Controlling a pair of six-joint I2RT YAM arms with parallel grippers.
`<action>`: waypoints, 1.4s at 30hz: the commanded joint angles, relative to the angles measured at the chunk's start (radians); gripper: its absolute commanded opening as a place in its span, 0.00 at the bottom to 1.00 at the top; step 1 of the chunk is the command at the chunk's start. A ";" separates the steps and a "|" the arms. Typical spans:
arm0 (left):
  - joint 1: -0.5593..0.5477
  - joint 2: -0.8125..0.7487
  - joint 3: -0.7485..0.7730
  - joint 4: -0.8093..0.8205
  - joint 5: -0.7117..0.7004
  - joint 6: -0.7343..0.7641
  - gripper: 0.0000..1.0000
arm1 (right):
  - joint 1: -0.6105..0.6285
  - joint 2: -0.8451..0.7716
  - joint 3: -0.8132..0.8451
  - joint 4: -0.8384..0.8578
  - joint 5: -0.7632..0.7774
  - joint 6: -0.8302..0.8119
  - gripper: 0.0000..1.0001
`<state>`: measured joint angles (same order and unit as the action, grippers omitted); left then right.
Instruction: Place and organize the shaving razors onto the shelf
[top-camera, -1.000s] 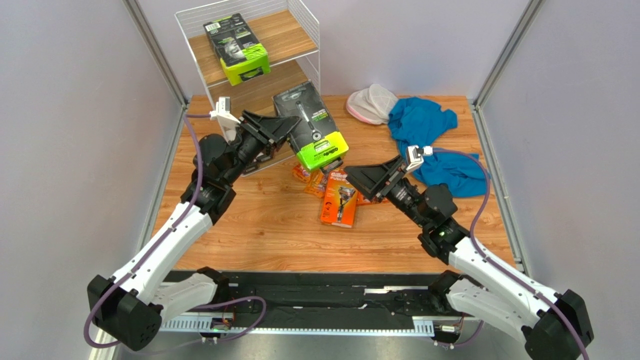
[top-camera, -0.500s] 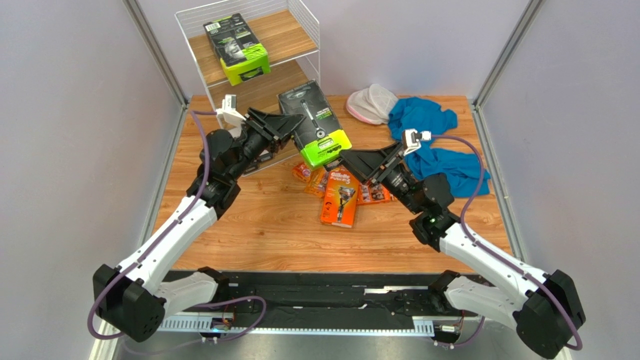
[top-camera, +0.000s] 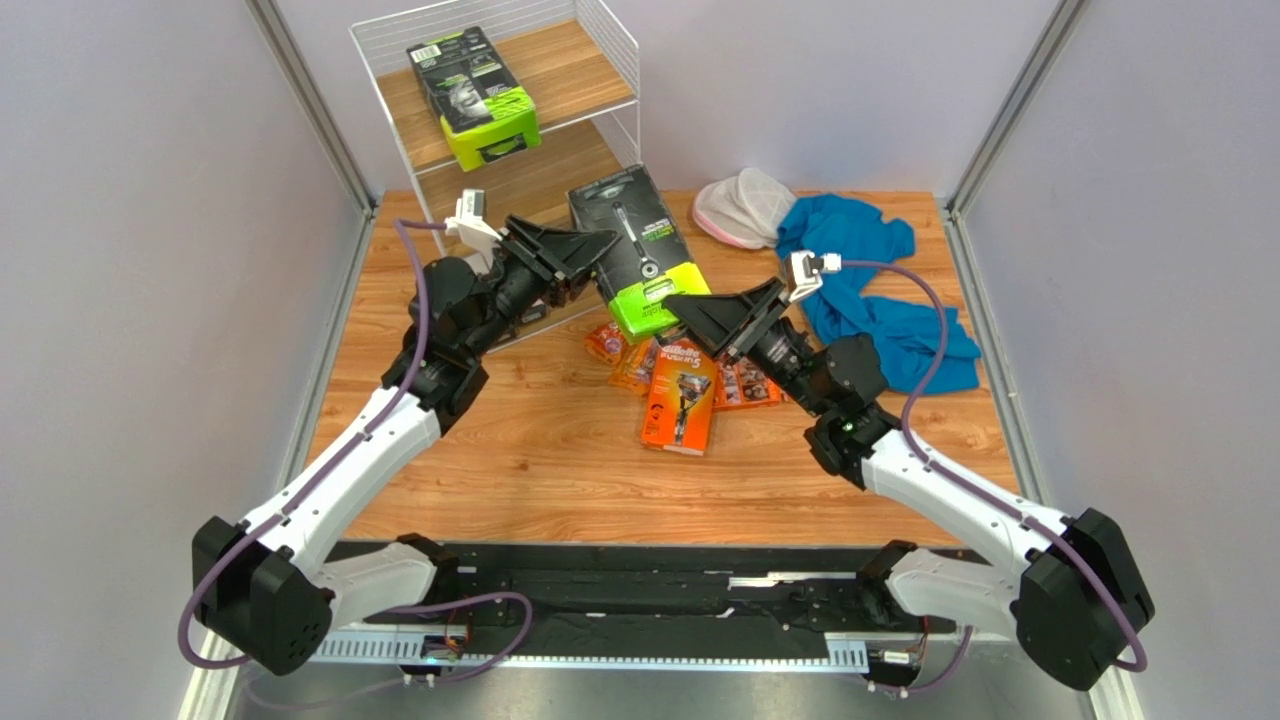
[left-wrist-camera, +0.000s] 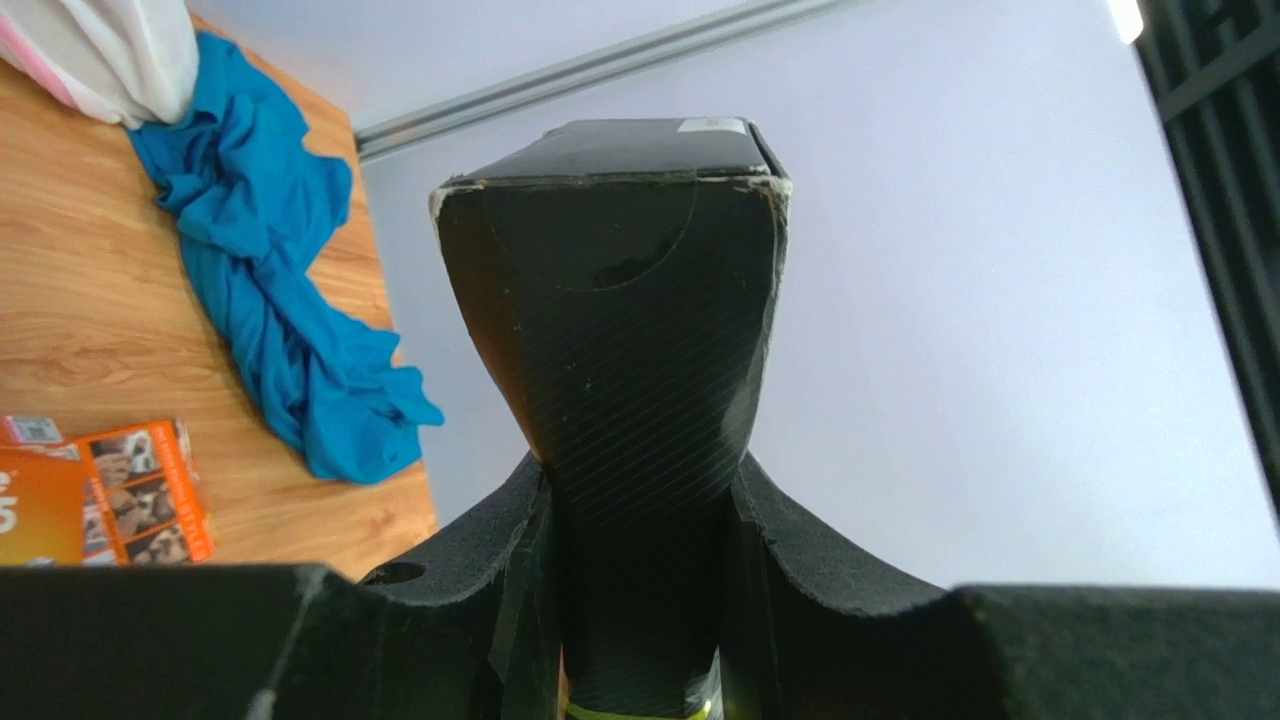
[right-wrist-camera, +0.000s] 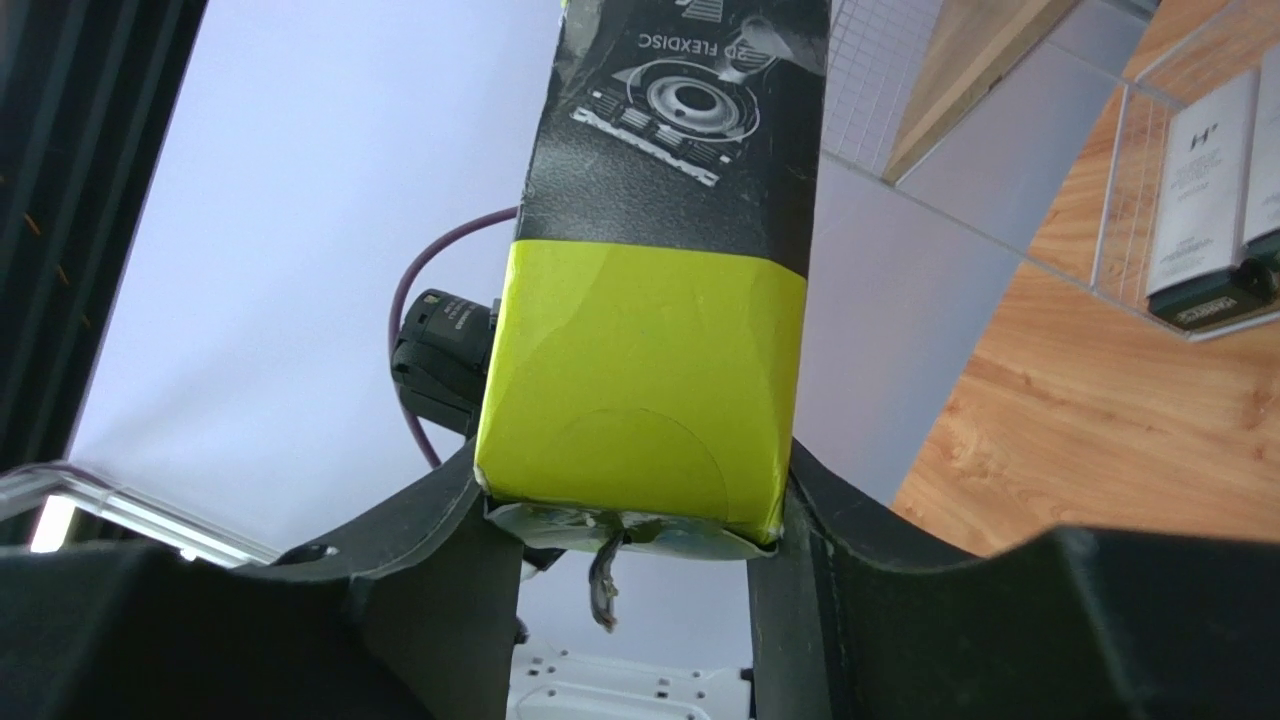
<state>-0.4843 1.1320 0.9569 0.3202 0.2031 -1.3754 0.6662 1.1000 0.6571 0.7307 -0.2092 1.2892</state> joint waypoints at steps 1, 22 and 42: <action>-0.004 -0.055 0.019 0.122 -0.013 -0.011 0.00 | 0.003 0.014 0.076 0.078 -0.007 0.002 0.33; -0.004 -0.190 0.137 -0.400 -0.063 0.401 0.79 | -0.005 -0.123 0.090 -0.203 0.060 -0.070 0.08; 0.013 -0.425 0.079 -0.688 -0.168 0.569 0.84 | -0.109 0.056 0.551 -0.404 -0.128 -0.179 0.01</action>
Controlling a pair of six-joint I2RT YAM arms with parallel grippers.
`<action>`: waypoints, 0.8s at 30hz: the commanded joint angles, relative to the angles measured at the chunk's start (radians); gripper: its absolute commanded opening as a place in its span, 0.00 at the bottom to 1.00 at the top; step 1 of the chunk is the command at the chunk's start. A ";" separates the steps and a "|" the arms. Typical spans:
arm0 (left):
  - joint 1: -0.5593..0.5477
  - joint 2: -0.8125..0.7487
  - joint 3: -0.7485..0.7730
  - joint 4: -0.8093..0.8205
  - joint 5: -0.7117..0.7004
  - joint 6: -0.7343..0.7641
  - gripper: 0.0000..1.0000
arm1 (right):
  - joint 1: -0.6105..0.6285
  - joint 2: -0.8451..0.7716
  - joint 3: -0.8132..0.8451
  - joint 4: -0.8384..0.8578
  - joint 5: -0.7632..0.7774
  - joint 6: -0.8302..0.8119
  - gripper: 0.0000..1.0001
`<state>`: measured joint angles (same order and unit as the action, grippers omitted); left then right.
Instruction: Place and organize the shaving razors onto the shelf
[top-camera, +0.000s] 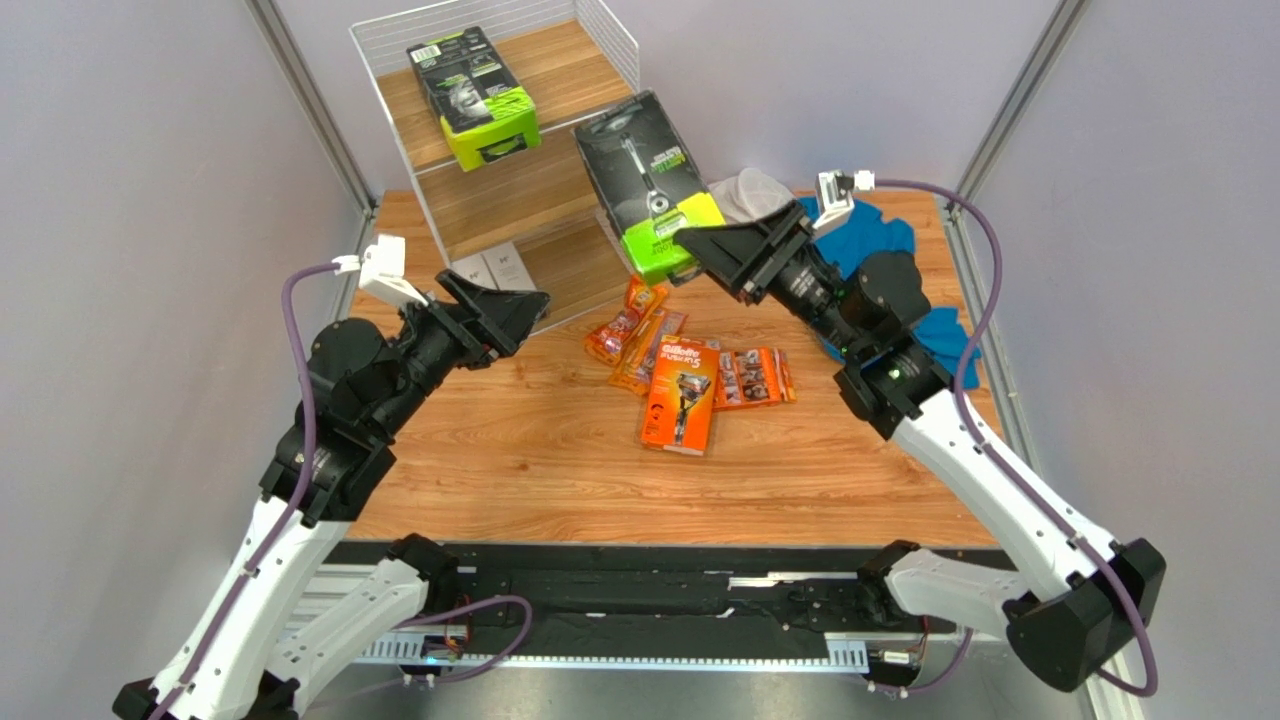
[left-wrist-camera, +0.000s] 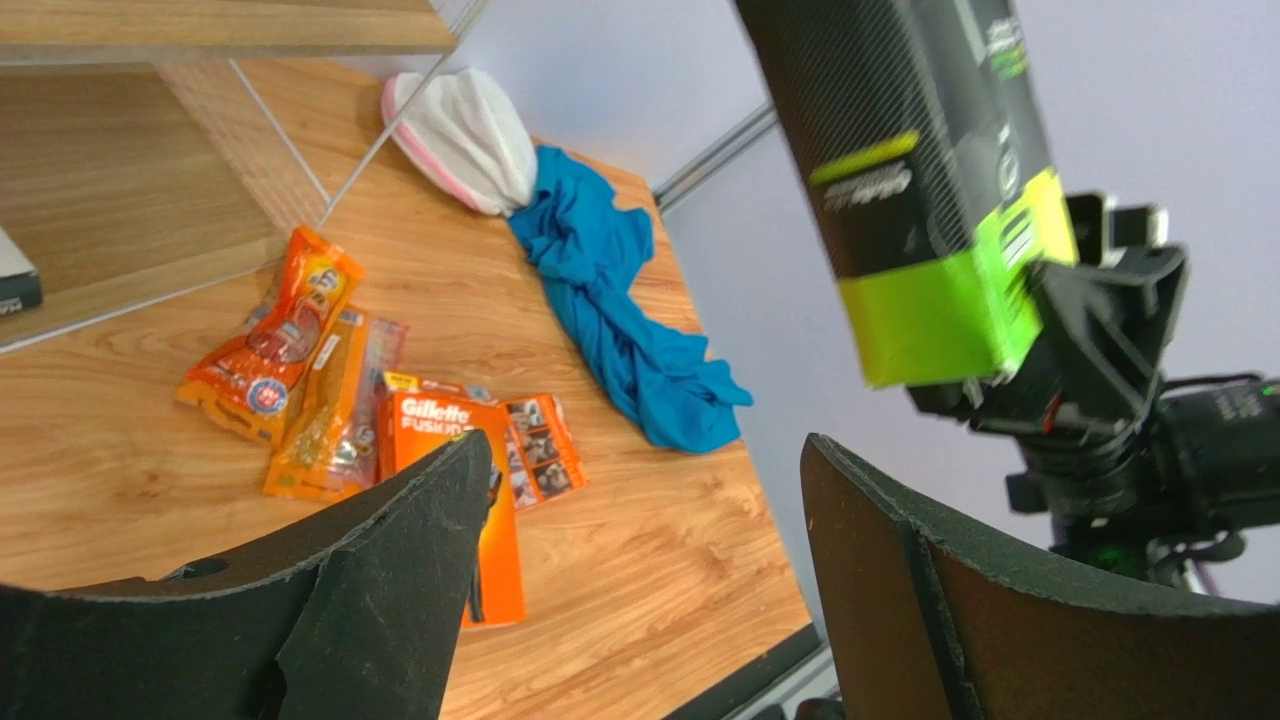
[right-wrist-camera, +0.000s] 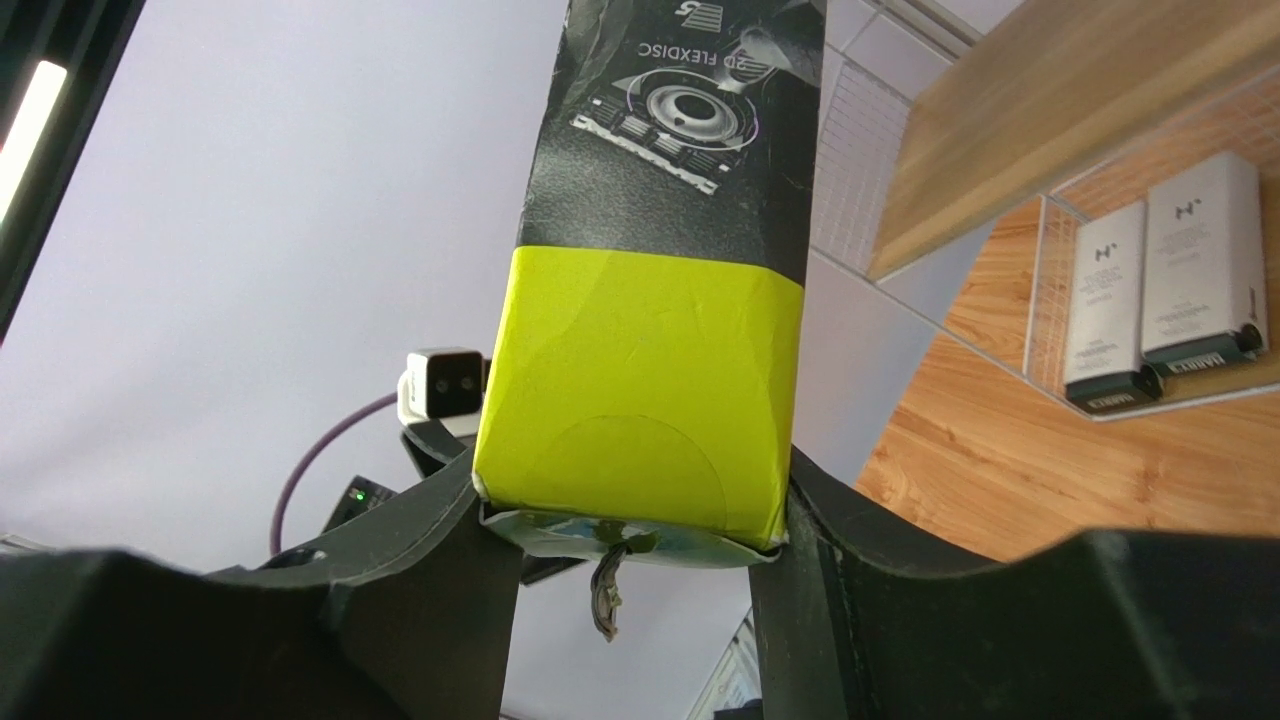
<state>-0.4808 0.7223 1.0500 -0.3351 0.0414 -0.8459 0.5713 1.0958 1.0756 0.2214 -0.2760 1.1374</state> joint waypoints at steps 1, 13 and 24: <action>0.010 -0.017 -0.021 -0.035 -0.003 0.039 0.84 | -0.017 0.096 0.179 0.102 -0.068 -0.031 0.01; 0.010 -0.026 -0.042 -0.051 0.025 0.050 0.84 | -0.074 0.397 0.475 0.176 -0.146 0.039 0.00; 0.011 -0.029 -0.019 -0.041 0.022 0.082 0.84 | -0.077 0.668 0.773 0.145 -0.192 0.130 0.01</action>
<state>-0.4751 0.6876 1.0008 -0.3939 0.0555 -0.8116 0.4946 1.7164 1.7172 0.2333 -0.4404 1.2087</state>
